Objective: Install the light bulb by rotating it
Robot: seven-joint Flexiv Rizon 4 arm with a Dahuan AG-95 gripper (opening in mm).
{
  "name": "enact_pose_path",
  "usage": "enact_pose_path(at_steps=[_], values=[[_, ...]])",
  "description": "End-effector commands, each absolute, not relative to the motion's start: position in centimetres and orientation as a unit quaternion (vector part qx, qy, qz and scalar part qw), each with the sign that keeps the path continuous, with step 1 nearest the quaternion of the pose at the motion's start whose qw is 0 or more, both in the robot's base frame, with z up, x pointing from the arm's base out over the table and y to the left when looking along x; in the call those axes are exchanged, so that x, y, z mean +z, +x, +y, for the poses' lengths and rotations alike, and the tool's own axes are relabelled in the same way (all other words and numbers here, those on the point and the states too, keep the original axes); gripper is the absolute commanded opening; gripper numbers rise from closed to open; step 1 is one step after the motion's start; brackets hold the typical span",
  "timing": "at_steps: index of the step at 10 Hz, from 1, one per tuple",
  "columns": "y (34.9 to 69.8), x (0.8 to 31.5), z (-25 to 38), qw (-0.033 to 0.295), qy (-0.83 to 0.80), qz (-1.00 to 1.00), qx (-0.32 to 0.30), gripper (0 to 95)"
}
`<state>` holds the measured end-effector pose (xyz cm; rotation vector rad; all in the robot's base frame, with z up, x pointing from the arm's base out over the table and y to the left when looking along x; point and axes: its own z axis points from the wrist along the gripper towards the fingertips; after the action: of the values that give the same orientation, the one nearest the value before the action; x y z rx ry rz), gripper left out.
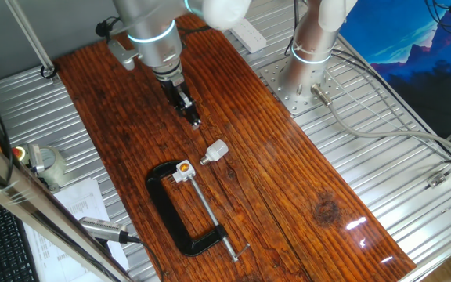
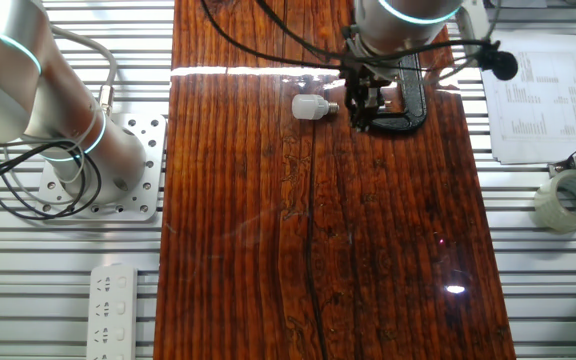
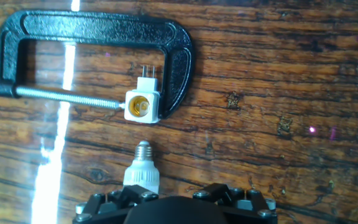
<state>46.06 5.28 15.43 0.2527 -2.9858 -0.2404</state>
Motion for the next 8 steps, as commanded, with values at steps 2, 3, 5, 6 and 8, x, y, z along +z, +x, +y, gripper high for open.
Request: enact_pose_path(at_steps=[2,3,5,6,8], values=[[46.11,15.27,5.34,0.112,0.098,-0.987,-0.063,76.0],[46.11,15.26,5.33,0.125,0.098,-0.985,-0.063,76.0],[46.09,15.28,5.34,0.131,0.098,-0.984,-0.064,76.0],[46.09,15.27,5.33,0.143,0.097,-0.983,-0.063,76.0],[46.08,15.27,5.33,0.151,0.090,-0.982,-0.062,76.0]])
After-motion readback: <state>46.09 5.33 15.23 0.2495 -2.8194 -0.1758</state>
